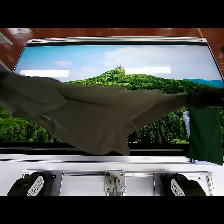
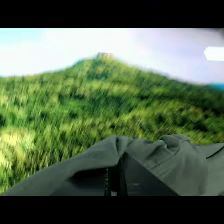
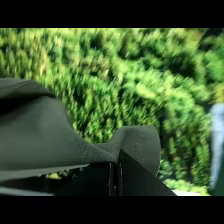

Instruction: Fold the shirts.

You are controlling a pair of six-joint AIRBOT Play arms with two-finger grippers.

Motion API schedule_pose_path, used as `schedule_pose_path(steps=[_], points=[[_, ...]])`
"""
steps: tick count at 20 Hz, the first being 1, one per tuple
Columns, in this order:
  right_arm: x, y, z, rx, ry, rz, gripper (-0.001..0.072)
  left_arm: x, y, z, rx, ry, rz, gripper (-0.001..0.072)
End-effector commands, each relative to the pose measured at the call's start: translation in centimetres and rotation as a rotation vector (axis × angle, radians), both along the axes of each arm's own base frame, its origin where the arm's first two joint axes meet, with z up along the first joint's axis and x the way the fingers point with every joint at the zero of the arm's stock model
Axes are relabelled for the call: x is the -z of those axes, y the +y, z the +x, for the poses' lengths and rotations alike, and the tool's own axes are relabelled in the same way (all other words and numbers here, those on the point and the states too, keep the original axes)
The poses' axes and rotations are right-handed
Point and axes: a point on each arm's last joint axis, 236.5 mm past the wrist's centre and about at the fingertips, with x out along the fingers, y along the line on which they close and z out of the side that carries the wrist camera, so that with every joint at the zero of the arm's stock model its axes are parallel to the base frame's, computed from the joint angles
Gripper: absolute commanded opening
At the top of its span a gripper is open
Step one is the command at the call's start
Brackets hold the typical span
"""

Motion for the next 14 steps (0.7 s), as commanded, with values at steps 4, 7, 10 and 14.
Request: schedule_pose_path(steps=[4,7,10,14], points=[[13.9,4.6,1.6,-0.049,0.221,0.122,0.0067,19.9,0.6,2.7,-0.101,0.376,-0.184,0.0039],[17.9,5.6,4.1,-0.072,0.24,0.086,0.0067,24.1,2.7,5.3,-0.237,0.347,-0.225,0.0039],[20.2,5.2,7.8,0.008,0.173,0.099,0.0067,25.0,4.7,9.1,-0.348,0.284,-0.294,0.0039],[20.3,5.4,11.0,0.117,0.079,0.178,0.0067,28.3,4.5,12.6,-0.418,0.295,-0.35,0.004]])
